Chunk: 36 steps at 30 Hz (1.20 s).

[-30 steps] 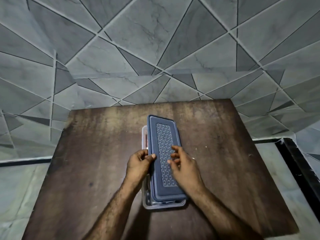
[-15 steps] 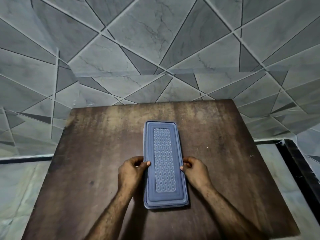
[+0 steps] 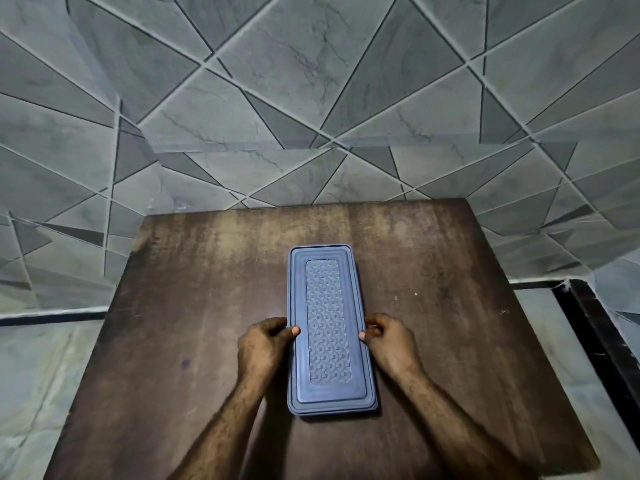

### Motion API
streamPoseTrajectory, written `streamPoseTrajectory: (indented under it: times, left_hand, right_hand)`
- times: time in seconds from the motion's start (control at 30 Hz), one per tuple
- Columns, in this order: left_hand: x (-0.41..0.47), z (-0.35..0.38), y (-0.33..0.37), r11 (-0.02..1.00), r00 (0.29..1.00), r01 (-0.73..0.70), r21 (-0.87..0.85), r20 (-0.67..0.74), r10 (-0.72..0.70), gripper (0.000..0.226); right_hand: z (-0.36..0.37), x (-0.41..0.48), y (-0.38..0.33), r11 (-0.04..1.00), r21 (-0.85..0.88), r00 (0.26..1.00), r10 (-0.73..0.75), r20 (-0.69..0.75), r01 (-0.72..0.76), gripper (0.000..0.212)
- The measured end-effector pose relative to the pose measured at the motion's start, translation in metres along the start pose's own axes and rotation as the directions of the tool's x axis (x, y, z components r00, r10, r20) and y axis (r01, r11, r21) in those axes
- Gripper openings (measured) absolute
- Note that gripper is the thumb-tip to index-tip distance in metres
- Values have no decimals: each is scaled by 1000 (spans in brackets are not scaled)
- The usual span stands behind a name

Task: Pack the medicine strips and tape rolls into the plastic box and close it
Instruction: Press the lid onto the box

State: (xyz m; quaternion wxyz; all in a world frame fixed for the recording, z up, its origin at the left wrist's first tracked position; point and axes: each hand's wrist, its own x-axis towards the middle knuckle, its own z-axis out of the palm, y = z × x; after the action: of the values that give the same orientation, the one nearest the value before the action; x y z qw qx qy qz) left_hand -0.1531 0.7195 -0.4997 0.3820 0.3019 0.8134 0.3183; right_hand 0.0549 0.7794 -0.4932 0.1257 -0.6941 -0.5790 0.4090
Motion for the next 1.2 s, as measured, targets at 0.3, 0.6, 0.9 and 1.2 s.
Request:
streamPoseTrajectory:
  times: [0.3, 0.6, 0.9, 1.2]
  left_hand:
    - [8, 4, -2, 999, 1000, 1, 36, -6, -1, 29]
    - [14, 2, -20, 978, 987, 122, -170, 127, -101, 28]
    - [-42, -24, -47, 910, 830, 373, -182, 504, -239, 35]
    - [-45, -20, -48, 928, 832, 339, -157, 511, -217, 46]
  right_hand:
    - [6, 8, 5, 992, 53, 993, 114, -22, -112, 21]
    - [3, 11, 8, 979, 144, 989, 140, 40, -144, 13]
    - [-18, -32, 45, 850, 306, 822, 228, 522, -430, 23]
    - [-16, -40, 51, 845, 289, 775, 208, 598, -449, 40]
